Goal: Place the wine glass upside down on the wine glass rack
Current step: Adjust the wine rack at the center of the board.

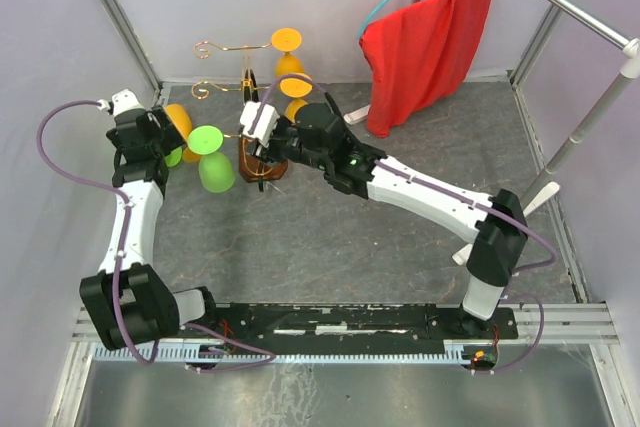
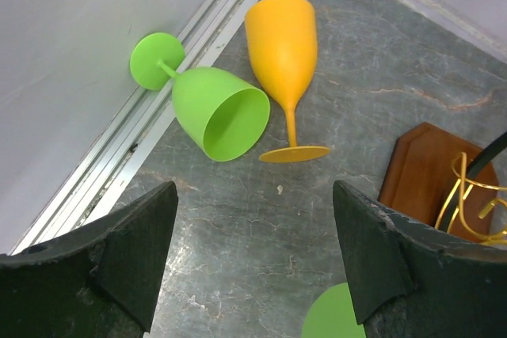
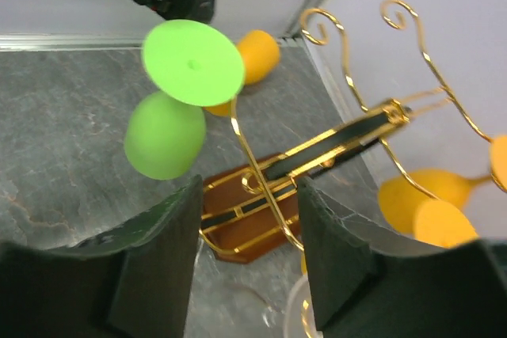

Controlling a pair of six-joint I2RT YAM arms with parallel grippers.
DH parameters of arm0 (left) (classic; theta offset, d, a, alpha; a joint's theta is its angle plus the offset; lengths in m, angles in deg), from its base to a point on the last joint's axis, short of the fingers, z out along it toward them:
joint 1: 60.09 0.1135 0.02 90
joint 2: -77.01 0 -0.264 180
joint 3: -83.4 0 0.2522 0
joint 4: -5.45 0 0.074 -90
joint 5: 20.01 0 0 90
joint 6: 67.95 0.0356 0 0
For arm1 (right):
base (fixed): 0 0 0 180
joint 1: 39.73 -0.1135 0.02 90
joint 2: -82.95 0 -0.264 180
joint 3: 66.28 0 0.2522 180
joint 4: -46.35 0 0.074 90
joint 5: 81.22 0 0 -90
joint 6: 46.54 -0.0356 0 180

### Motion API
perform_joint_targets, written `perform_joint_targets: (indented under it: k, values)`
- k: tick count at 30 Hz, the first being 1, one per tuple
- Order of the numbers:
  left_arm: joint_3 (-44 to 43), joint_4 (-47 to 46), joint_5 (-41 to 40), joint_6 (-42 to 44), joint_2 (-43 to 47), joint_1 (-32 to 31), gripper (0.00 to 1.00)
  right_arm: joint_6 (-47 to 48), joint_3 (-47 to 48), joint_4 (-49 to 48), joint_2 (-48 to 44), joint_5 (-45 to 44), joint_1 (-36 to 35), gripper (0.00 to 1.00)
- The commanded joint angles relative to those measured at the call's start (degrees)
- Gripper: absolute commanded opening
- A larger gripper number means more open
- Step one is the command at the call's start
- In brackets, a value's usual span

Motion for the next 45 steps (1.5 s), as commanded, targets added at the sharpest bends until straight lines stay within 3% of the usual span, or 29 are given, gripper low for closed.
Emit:
perform_joint_targets:
  k: [1, 4, 6, 10, 16, 30, 45]
  values:
    - [-5.1, 1.26, -3.11, -2.65, -3.14, 0.81, 0.86, -6.34, 6.34, 7.61, -4.26, -12.91, 0.81, 0.62]
    - [-7.21, 1.56, -3.14, -2.52, -5.34, 1.62, 0.86, -10.77, 17.62, 19.43, -0.19, -17.85, 2.12, 0.7]
    - [-8.76, 1.91, -2.88, -2.33, -6.89, 2.34, 0.87, -13.36, 24.27, 24.79, 2.51, -19.54, 3.32, 0.82]
    - [-11.81, 3.31, -2.59, -2.07, -10.62, 3.67, 0.88, -18.86, 34.88, 29.87, 7.59, -19.82, 6.58, 0.99]
    - [-13.13, 3.59, -2.73, -2.56, -13.25, 5.21, 0.88, -26.11, 47.31, 35.64, 16.96, -15.11, 10.72, 1.0]
    - [-11.56, 1.7, -2.37, -1.68, -13.64, 5.67, 0.88, -34.15, 47.53, 25.69, 24.28, -5.95, 10.98, 0.99]
    - [-10.52, 0.1, -1.58, -2.56, -14.68, 5.68, 0.88, -40.27, 47.07, 24.03, 27.11, -0.81, 10.9, 0.98]
